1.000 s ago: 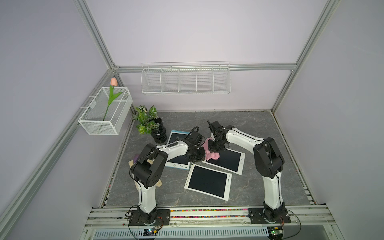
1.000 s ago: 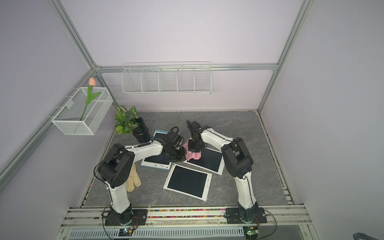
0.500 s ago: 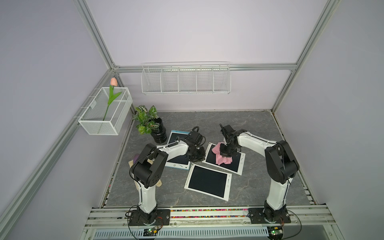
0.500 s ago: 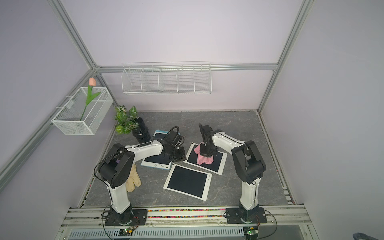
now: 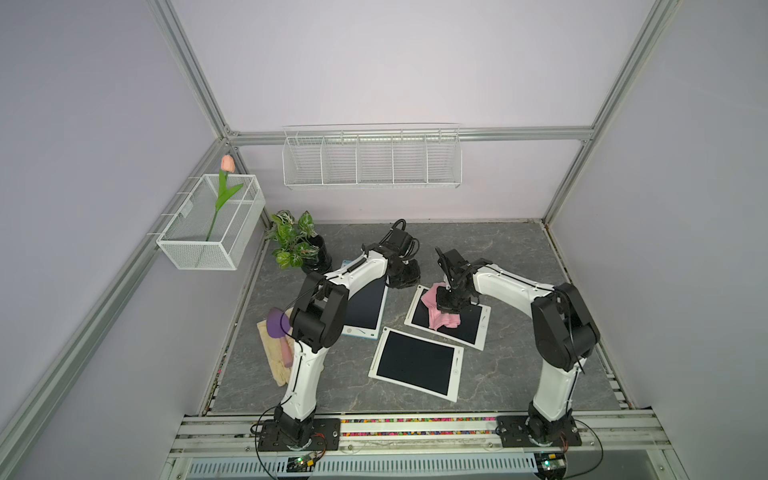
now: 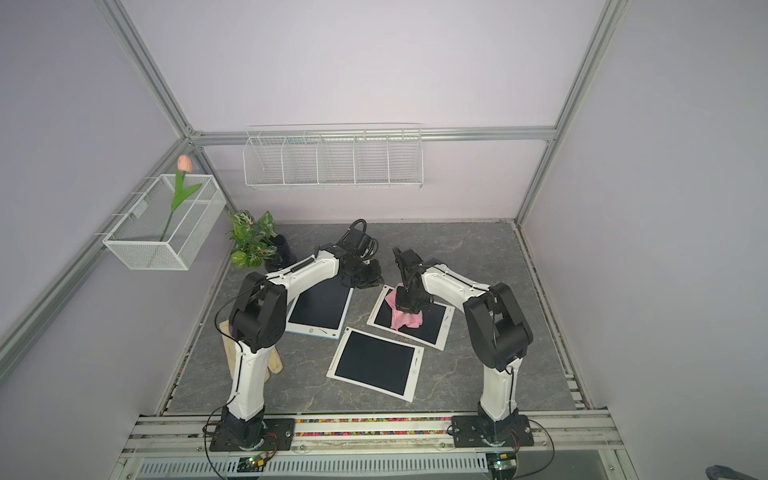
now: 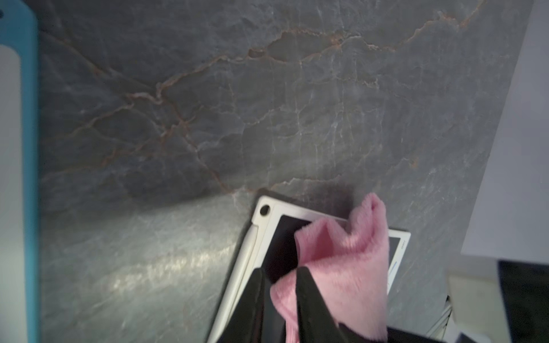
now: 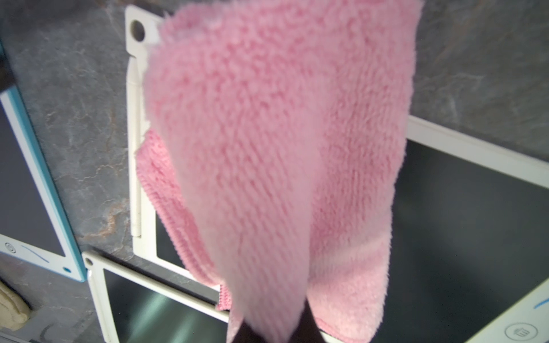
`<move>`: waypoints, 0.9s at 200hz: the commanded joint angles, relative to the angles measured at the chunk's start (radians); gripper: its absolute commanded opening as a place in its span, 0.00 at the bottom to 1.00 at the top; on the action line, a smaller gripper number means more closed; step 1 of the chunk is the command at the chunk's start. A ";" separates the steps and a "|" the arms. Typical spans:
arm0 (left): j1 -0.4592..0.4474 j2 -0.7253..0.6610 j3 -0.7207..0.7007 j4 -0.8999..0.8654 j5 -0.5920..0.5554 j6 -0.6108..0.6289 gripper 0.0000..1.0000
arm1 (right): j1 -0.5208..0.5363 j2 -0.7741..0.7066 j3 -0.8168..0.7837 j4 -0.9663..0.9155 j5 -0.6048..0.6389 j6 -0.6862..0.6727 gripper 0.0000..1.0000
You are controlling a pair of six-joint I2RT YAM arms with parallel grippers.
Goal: Wipe the drawing tablet
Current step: Wipe the dirt from the drawing tablet.
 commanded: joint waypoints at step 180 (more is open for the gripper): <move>-0.033 0.107 0.064 -0.106 -0.015 0.070 0.19 | 0.085 0.109 0.045 0.153 -0.096 0.172 0.07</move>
